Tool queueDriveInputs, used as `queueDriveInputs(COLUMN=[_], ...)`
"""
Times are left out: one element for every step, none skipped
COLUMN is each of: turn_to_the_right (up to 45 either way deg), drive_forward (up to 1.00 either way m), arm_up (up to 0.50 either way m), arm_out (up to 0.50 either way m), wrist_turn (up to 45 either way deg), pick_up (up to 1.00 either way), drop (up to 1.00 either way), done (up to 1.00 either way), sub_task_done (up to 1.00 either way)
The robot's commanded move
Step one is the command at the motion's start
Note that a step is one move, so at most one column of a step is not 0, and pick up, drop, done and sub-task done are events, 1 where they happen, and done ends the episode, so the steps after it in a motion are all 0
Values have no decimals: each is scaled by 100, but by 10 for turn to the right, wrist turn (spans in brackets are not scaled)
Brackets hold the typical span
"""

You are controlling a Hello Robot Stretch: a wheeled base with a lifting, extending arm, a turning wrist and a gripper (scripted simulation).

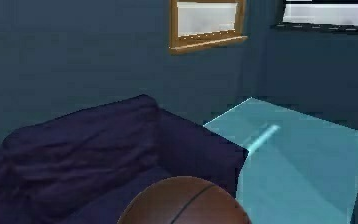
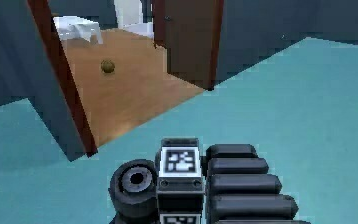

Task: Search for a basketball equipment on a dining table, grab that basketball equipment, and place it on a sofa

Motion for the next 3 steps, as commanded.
queueDriveInputs(turn_to_the_right=[-450, -450, 450], drive_forward=[0, 0, 0], arm_up=[0, 0, 0], arm_out=[0, 0, 0], wrist_turn=[0, 0, 0], pick_up=[0, 0, 0], drop=[0, 0, 0], done=[0, 0, 0], sub_task_done=[0, 0, 0])
